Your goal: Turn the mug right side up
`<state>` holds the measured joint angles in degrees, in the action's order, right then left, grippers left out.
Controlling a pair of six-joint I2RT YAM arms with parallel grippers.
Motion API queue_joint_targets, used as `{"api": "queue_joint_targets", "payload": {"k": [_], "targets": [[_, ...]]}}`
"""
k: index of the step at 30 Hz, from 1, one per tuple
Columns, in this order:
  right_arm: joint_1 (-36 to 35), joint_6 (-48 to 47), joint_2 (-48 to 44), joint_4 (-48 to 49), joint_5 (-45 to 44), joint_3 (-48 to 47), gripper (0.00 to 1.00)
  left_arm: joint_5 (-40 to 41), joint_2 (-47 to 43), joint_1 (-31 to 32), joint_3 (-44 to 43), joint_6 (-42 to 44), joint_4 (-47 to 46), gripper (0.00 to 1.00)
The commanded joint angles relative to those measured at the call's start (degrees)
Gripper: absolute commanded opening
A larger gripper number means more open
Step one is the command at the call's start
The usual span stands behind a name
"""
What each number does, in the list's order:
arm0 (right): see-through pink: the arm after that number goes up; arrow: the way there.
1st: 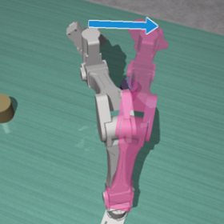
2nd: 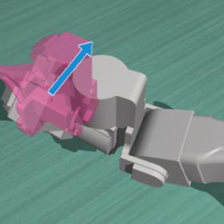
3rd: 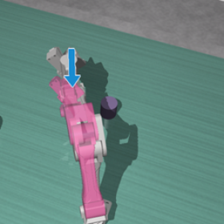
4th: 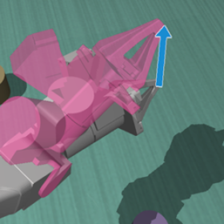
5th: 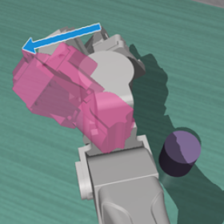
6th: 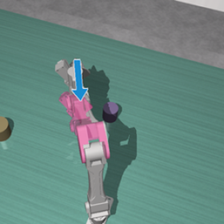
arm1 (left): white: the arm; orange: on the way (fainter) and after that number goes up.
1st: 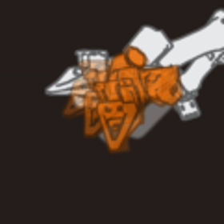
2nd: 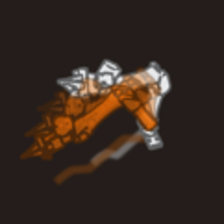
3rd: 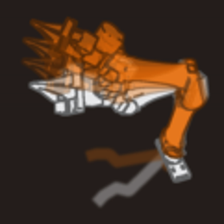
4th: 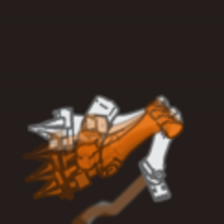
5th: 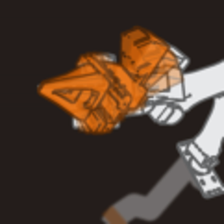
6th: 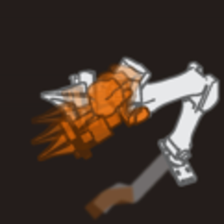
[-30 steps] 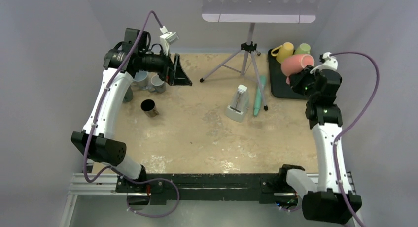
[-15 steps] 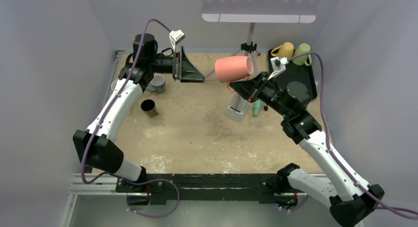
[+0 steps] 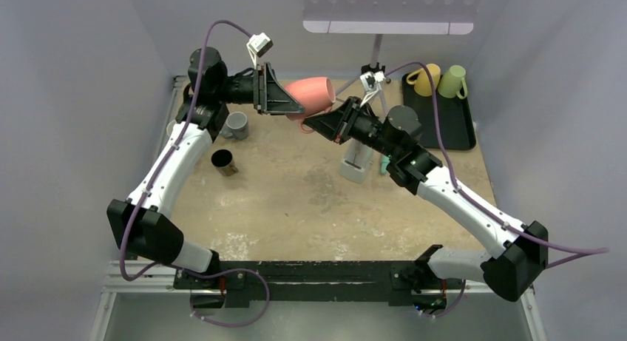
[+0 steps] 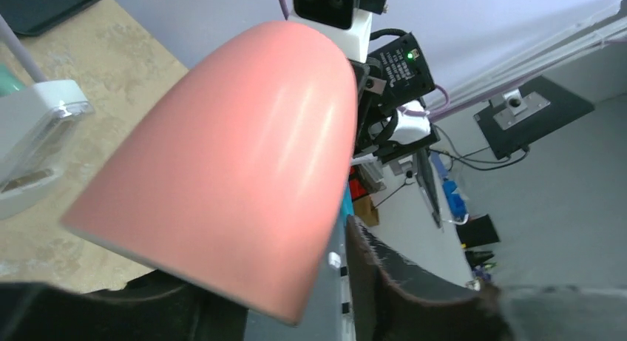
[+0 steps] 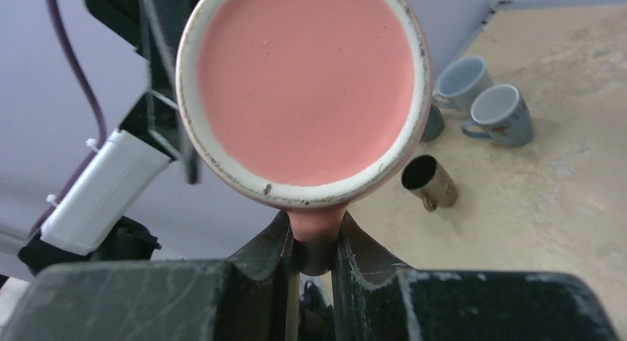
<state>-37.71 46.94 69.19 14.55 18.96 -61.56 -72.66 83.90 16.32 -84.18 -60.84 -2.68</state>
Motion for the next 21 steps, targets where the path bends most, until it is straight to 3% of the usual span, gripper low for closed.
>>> {"api": "queue_joint_targets", "payload": {"k": [1,4,5,7,9,11,12,13,16,19,21], "targets": [[-1.15,1.64,1.64,10.49,3.72,-3.94,0.0,-2.29,-0.25,0.05,-2.29,-1.97,-4.14,0.38],[-1.14,1.57,3.5,9.13,4.96,-4.55,0.0,-2.98,0.23,-0.69,-4.5,0.39,-0.43,0.02],[-1.18,0.94,3.91,7.03,4.56,-5.32,0.0,-3.05,0.24,-1.22,-5.61,3.05,3.76,0.0],[-1.18,-1.51,4.48,1.4,3.03,-7.33,0.25,-2.92,0.56,-2.75,-8.98,11.18,15.61,0.0],[-1.14,-4.48,4.59,-5.34,0.89,-9.31,0.51,-0.72,1.35,-5.32,-15.01,25.96,33.17,0.0],[-1.22,-6.82,4.39,-11.35,-2.5,-11.0,0.8,8.45,3.54,-7.04,-24.97,45.61,55.68,0.0],[-1.19,-8.47,4.21,-13.81,-4.69,-11.89,0.86,16.92,4.91,-6.84,-31.27,56.11,66.94,0.0],[-1.17,-9.79,4.06,-16.62,-6.43,-12.56,0.87,27.34,5.71,-6.17,-35.61,65.35,74.29,0.0],[-1.15,-12.87,3.61,-21.33,-10.36,-14.16,0.89,47.29,3.83,-5.94,-35.16,80.14,80.31,0.0],[-1.21,-15.05,3.52,-23.22,-11.79,-14.97,0.91,62.45,3.22,-7.21,-31.4,89.81,85.43,0.0],[-1.15,-16.55,3.79,-24.67,-12.89,-15.88,0.91,67.82,3.55,-10.57,-27.82,93.29,88.63,0.0]]}}
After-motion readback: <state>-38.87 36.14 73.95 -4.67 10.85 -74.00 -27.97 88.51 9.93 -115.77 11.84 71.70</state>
